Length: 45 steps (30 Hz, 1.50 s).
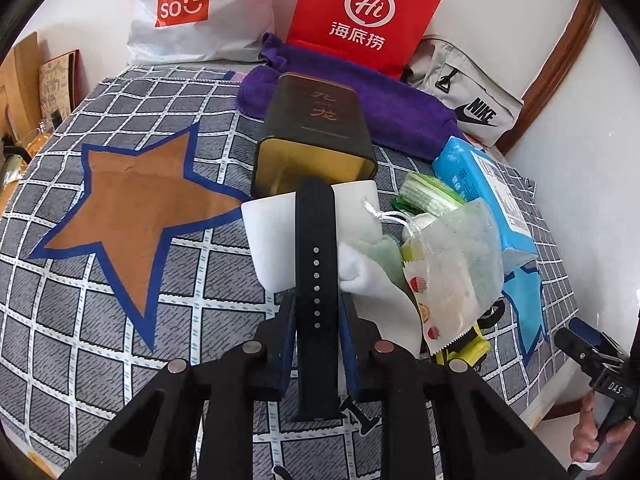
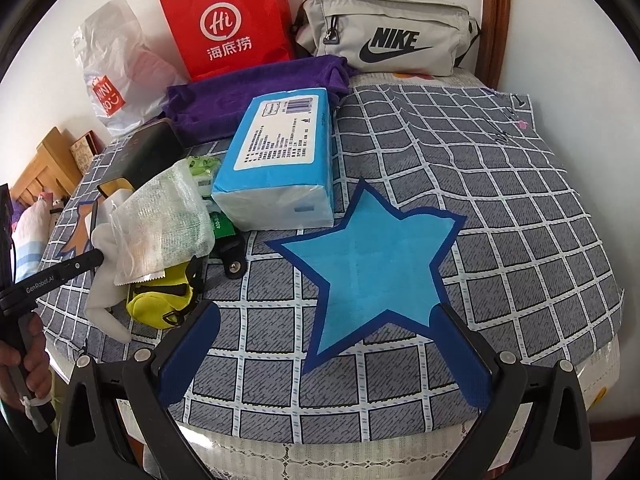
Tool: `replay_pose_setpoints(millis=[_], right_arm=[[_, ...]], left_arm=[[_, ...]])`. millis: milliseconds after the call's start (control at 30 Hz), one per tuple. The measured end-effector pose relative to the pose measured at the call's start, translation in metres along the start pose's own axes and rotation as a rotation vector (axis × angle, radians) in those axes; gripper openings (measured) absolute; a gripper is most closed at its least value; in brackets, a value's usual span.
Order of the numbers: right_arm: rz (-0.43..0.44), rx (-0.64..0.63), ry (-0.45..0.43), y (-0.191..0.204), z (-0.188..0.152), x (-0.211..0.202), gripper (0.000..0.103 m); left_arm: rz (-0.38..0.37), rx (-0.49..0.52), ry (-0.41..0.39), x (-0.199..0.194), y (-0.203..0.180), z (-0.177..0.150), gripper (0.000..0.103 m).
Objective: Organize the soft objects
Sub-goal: 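Grasp the black watch strap with the left tool while the right tool approaches the white mesh bag, then grasp and lift the white mesh bag with the right tool while the left tool holds the strap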
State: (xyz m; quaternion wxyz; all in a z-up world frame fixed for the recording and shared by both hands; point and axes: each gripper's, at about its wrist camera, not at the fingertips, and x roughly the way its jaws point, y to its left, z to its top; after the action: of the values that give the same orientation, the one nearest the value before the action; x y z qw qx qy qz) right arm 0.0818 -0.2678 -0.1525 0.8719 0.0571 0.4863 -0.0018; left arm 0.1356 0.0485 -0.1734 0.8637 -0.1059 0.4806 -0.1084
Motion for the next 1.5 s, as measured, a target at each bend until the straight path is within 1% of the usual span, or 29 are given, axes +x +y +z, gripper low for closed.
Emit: replay_pose_setpoints(millis=[100,167,267,333,367,533,667,733,800,867,967,1033,1100,1167,1267,1333,1367,1400,1433,1500], right_arm=[[-0.003,-0.007,0.004,0.002,0.002,0.0,0.103],[0.0,-0.008,0.003,0.003,0.003,0.0,0.103],[0.007,-0.017,0.0,0.009,0.006,0.0,0.103],[0.013,-0.031,-0.005,0.015,0.007,-0.001,0.103],[0.015,-0.037,-0.006,0.017,0.006,-0.002,0.103],[0.024,-0.075,-0.01,0.032,0.005,-0.004,0.103],[0.014,-0.098,-0.005,0.041,0.006,-0.003,0.103],[0.012,-0.1,-0.002,0.043,0.006,-0.003,0.103],[0.014,-0.1,-0.004,0.046,0.008,-0.002,0.103],[0.027,-0.102,-0.009,0.049,0.01,-0.001,0.103],[0.069,-0.102,-0.017,0.057,0.015,0.002,0.103],[0.112,-0.1,-0.023,0.065,0.019,0.006,0.103],[0.159,-0.107,-0.026,0.076,0.025,0.015,0.102],[0.199,-0.105,-0.026,0.085,0.03,0.025,0.102],[0.239,-0.097,-0.021,0.096,0.036,0.038,0.102],[0.239,-0.092,-0.021,0.103,0.039,0.046,0.102],[0.238,-0.094,-0.021,0.107,0.04,0.05,0.1],[0.236,-0.102,-0.021,0.11,0.04,0.054,0.092],[0.231,-0.12,-0.018,0.114,0.04,0.058,0.081],[0.19,-0.172,-0.013,0.124,0.038,0.064,0.069]], left_arm=[[-0.004,-0.012,-0.021,-0.011,0.005,-0.002,0.02],[0.009,-0.016,-0.028,-0.019,0.01,-0.003,0.02],[0.057,-0.028,-0.024,-0.026,0.021,-0.005,0.02],[0.108,-0.039,-0.003,-0.024,0.029,-0.006,0.02],[0.138,-0.048,0.008,-0.021,0.035,-0.007,0.02],[0.211,-0.049,0.071,0.005,0.046,-0.011,0.02],[0.246,-0.033,0.035,0.009,0.043,-0.011,0.024],[0.258,-0.02,0.023,0.011,0.041,-0.011,0.024],[0.269,-0.014,0.012,0.011,0.041,-0.012,0.02],[0.251,-0.016,0.009,0.01,0.045,-0.012,0.02],[0.195,-0.06,0.004,0.006,0.055,-0.011,0.02],[0.185,-0.073,0.002,0.007,0.058,-0.01,0.02],[0.183,-0.071,0.002,0.008,0.057,-0.01,0.02],[0.199,-0.051,0.0,0.01,0.054,-0.011,0.02],[0.213,-0.031,-0.005,0.011,0.051,-0.012,0.02],[0.206,-0.035,-0.008,0.01,0.053,-0.012,0.02],[0.202,-0.037,-0.009,0.01,0.054,-0.012,0.02],[0.197,-0.043,-0.012,0.01,0.054,-0.012,0.02],[0.193,-0.046,-0.014,0.009,0.055,-0.012,0.02],[0.188,-0.046,-0.017,0.009,0.056,-0.012,0.02]])
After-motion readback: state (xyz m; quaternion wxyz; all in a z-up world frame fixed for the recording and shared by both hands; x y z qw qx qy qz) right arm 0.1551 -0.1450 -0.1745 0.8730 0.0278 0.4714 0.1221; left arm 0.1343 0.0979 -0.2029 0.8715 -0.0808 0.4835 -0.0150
